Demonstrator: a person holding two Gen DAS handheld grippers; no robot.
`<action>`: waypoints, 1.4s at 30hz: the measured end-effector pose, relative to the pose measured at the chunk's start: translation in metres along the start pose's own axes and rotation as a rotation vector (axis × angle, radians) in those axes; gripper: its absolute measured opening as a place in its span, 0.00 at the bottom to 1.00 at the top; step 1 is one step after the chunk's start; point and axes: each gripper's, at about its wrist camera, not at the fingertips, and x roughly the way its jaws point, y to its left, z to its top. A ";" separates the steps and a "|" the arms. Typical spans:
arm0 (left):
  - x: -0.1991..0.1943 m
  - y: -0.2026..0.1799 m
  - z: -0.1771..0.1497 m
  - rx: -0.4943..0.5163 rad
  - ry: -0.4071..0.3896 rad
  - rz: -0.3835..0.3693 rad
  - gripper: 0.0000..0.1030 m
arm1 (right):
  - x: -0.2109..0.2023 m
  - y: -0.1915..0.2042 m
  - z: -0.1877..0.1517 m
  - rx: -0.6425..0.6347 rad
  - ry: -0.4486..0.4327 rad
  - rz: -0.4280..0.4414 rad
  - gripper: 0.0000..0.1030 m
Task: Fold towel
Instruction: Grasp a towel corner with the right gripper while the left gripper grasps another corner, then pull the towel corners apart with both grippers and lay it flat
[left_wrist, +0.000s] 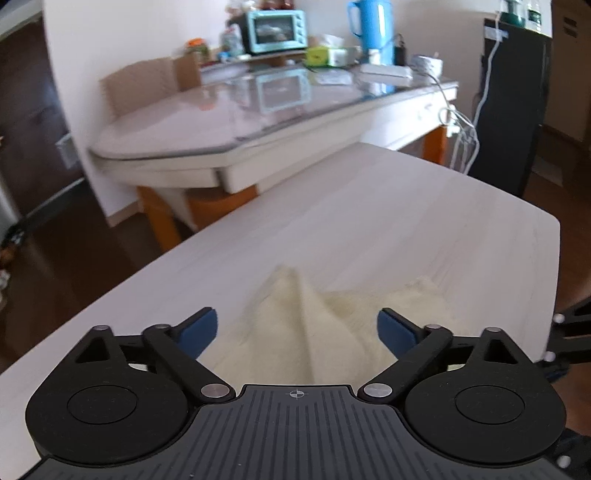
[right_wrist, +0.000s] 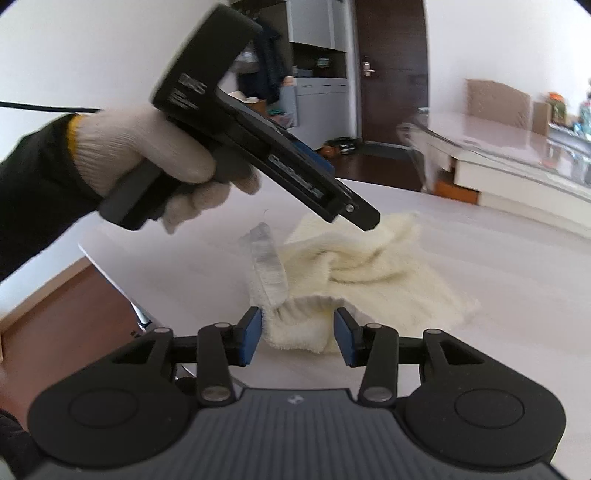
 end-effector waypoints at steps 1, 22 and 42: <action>0.010 -0.002 0.004 0.003 0.012 -0.011 0.56 | -0.002 -0.001 0.000 0.005 0.000 0.010 0.46; -0.017 0.034 -0.025 -0.116 0.015 0.069 0.04 | 0.029 -0.059 0.037 -0.044 -0.012 -0.084 0.50; -0.043 0.083 -0.095 -0.281 0.086 0.253 0.04 | -0.001 -0.057 -0.005 -0.025 0.162 -0.326 0.45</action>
